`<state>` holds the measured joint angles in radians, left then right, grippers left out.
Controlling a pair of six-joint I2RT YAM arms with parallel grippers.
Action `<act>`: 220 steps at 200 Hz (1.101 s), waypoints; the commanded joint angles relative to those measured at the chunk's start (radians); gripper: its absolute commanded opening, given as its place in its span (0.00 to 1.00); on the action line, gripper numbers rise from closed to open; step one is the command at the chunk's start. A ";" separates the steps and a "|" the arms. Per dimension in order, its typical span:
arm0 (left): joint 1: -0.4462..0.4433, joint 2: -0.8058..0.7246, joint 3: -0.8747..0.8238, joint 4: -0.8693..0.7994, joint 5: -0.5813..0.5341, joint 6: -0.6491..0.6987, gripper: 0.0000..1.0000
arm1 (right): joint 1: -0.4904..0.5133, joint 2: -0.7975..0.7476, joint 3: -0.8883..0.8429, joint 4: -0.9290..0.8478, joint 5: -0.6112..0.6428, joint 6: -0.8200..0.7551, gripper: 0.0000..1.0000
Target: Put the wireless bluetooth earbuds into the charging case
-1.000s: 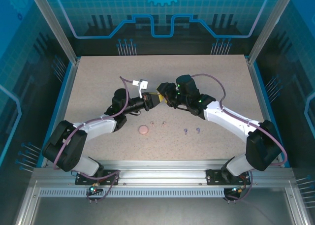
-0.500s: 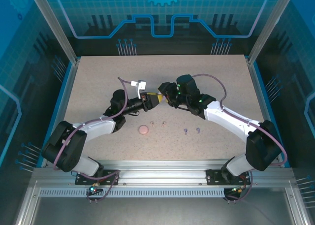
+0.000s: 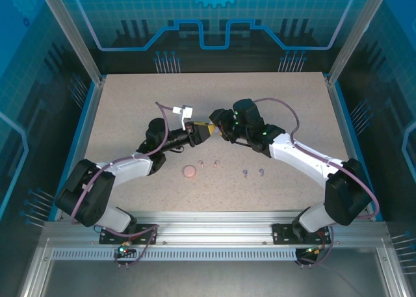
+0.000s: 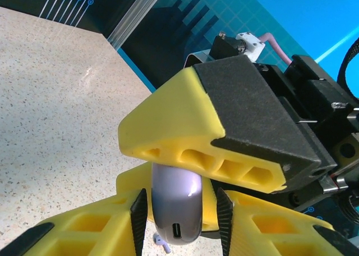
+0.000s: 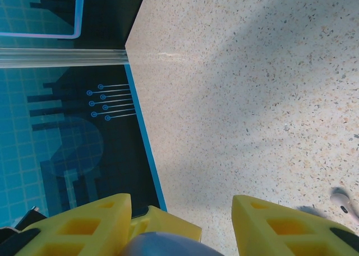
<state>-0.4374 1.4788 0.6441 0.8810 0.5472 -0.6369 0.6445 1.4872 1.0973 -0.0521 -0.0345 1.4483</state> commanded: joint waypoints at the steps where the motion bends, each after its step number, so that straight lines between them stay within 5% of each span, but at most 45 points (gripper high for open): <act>1: -0.002 0.027 0.022 0.052 0.028 -0.018 0.40 | -0.009 0.016 0.006 0.008 -0.007 0.009 0.37; 112: -0.015 0.087 0.044 0.121 0.008 -0.047 0.30 | -0.011 0.020 -0.004 0.013 -0.016 0.011 0.37; 168: -0.018 0.091 0.040 0.141 0.000 -0.055 0.05 | -0.015 0.015 -0.008 0.014 -0.018 0.012 0.38; 178: -0.017 0.089 0.038 0.141 0.000 -0.056 0.00 | -0.018 0.012 -0.007 0.015 -0.018 0.011 0.44; 197: -0.017 0.087 0.037 0.144 -0.003 -0.065 0.00 | -0.038 -0.001 -0.006 0.020 -0.028 -0.012 0.73; 220: -0.018 0.075 0.032 0.140 -0.002 -0.073 0.00 | -0.077 -0.054 -0.013 0.001 -0.039 -0.082 0.88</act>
<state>-0.4500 1.5589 0.6594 0.9779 0.5499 -0.7048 0.6155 1.4979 1.0946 -0.0402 -0.0566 1.4410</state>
